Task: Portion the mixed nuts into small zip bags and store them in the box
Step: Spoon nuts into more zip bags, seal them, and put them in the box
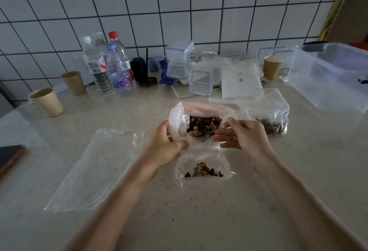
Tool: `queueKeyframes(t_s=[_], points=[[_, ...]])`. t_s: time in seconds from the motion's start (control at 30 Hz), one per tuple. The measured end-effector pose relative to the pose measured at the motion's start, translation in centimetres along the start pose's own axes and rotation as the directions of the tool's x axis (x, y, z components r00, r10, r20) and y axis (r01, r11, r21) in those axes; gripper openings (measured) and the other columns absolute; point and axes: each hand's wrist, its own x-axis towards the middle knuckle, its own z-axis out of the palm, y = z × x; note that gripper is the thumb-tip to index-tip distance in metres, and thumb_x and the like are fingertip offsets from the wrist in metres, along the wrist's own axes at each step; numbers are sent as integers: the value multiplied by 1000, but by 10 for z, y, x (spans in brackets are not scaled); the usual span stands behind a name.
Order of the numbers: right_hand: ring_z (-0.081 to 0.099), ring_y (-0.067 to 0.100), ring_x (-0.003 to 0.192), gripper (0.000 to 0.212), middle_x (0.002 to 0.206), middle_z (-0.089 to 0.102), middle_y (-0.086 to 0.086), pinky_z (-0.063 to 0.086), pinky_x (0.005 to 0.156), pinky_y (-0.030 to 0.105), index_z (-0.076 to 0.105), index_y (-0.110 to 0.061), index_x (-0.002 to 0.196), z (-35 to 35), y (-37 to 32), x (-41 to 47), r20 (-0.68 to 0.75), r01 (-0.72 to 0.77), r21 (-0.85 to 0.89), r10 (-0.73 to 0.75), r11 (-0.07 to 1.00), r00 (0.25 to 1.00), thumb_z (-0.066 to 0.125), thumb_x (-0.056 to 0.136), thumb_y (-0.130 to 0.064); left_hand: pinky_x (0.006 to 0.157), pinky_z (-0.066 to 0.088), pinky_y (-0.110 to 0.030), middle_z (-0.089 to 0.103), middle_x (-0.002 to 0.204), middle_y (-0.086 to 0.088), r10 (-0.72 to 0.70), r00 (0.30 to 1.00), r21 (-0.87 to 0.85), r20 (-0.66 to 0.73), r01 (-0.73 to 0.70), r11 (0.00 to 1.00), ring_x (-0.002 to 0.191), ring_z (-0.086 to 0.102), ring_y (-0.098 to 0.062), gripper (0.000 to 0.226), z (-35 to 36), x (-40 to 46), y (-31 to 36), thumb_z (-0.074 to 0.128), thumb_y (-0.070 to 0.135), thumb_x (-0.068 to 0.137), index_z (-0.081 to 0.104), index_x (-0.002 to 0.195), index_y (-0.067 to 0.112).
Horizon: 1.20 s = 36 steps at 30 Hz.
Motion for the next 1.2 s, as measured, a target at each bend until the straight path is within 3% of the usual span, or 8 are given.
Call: queueKeyframes(t_s=[0.13, 0.3, 0.5, 0.67, 0.83, 0.97, 1.1, 1.2], points=[[79, 33, 83, 32, 90, 80, 17, 62, 57, 34, 68, 2, 108, 6, 1, -1, 69, -38, 35, 36, 999, 997, 48, 111, -23, 68, 63, -26, 76, 94, 17, 13, 1000, -67, 22, -12, 998, 83, 76, -4, 44, 2, -1, 1, 84, 13, 82, 61, 108, 40], [79, 32, 91, 29, 98, 80, 17, 63, 64, 34, 66, 1, 117, 4, -1, -1, 134, -52, 26, 48, 998, 990, 44, 112, -18, 71, 64, -27, 78, 101, 11, 22, 1000, -107, 6, -21, 994, 88, 76, -6, 44, 3, -3, 4, 82, 14, 86, 64, 119, 35], [78, 35, 93, 30, 101, 79, 19, 62, 66, 35, 68, 0, 117, 3, 0, 1, 144, -93, 97, 78, 991, 986, 44, 112, -18, 69, 58, -20, 78, 100, 16, 93, 995, -121, -38, -97, 988, 91, 76, -6, 27, 4, -5, 7, 78, 29, 91, 67, 112, 42], [78, 33, 86, 36, 95, 79, 20, 59, 59, 35, 69, 2, 110, 0, 1, 5, 59, -64, 105, 58, 992, 997, 43, 112, -23, 77, 62, -32, 77, 99, 16, 97, 987, -65, -128, -106, 992, 87, 76, -6, 24, 1, -2, 4, 77, 35, 92, 65, 112, 40], [76, 30, 74, 40, 91, 78, 22, 55, 56, 35, 71, -1, 101, -4, -3, 5, 12, -13, 86, 12, 996, 1000, 41, 113, -25, 82, 63, -40, 69, 116, 8, 37, 981, 37, -188, -30, 999, 91, 73, -11, 46, -6, -1, 5, 77, 36, 92, 58, 131, 23], [73, 28, 68, 41, 88, 76, 24, 52, 52, 32, 70, 0, 99, -8, -9, 5, 11, 19, 130, -21, 991, 1000, 41, 112, -25, 75, 55, -28, 59, 117, 9, 97, 962, 239, -256, -34, 970, 89, 66, -5, 67, -14, -5, 11, 80, 49, 85, 51, 138, 20], [68, 26, 60, 40, 77, 73, 19, 47, 47, 31, 68, 0, 96, -12, -16, 5, 36, 56, 185, -64, 981, 997, 41, 112, -25, 76, 52, -24, 64, 101, 9, 307, 903, 394, -300, -176, 902, 85, 64, -5, 43, -20, -27, 10, 81, 44, 85, 59, 114, 21], [65, 26, 58, 41, 72, 70, 18, 44, 45, 30, 68, 0, 95, -16, -21, 5, 78, 85, 186, -101, 979, 992, 41, 112, -27, 65, 50, -13, 69, 79, 12, 290, 939, 358, -185, -210, 910, 74, 67, -4, 20, -18, -45, 8, 72, 49, 91, 66, 92, 31]])
